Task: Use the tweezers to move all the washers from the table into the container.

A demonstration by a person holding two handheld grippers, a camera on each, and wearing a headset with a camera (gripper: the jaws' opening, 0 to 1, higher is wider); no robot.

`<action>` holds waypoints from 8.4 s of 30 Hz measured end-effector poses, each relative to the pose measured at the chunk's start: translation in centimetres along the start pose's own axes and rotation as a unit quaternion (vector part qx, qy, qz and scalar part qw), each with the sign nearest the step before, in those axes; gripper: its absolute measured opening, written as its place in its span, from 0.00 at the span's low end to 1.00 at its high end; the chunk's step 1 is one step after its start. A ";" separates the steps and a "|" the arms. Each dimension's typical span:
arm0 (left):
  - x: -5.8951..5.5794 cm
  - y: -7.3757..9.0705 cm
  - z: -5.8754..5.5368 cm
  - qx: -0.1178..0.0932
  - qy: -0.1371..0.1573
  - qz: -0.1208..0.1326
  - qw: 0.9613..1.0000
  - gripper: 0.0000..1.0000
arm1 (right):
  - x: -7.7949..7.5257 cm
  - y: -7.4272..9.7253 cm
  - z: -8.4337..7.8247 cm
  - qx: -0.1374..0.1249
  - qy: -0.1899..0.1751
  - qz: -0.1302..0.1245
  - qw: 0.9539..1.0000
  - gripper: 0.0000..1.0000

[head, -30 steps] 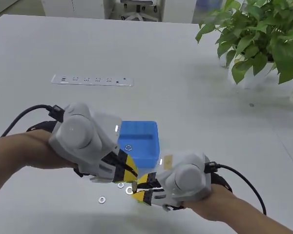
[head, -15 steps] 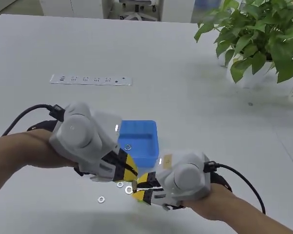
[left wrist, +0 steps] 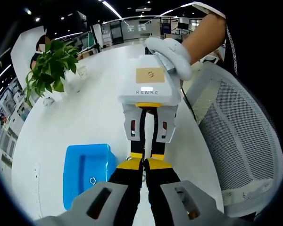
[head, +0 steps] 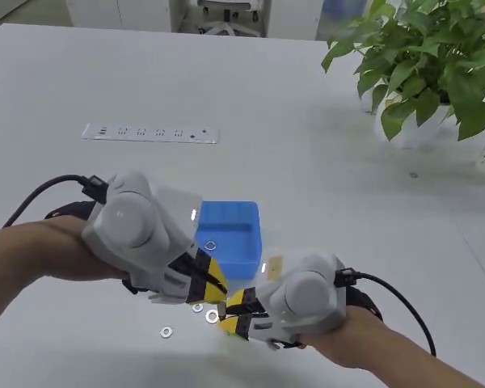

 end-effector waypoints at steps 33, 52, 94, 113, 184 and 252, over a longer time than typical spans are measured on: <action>-0.1 3.2 1.9 -0.003 -0.002 0.013 1.000 0.06 | 0.5 2.5 2.7 -0.004 0.017 -0.012 1.000 0.09; 1.5 5.4 3.1 0.002 -0.017 0.030 0.999 0.06 | -1.2 3.8 4.9 -0.006 0.036 -0.027 0.999 0.09; 8.6 5.8 0.4 0.014 -0.008 0.057 0.998 0.06 | -9.1 0.9 6.6 -0.010 0.051 -0.023 0.998 0.09; 10.2 3.2 -2.3 0.022 0.011 0.045 0.999 0.06 | -11.2 -1.9 4.5 0.004 0.038 0.001 0.999 0.10; 6.1 6.4 1.9 0.030 -0.024 0.070 0.997 0.06 | -6.7 2.1 6.7 -0.004 0.064 -0.048 0.997 0.11; -2.3 6.3 -3.3 0.084 0.033 0.028 0.995 0.05 | 1.4 -4.6 5.6 -0.013 0.055 0.037 0.998 0.11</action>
Point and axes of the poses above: the centre of the closed fingertips' face, and the gripper's own axes: y roughly backward along the fingers, x roughly to its left, z roughly out of its top, the point moved 10 cm from there along y, roughly backward along the fingers, and after that the axes turned 4 degrees about z, right-handed, at the moved point
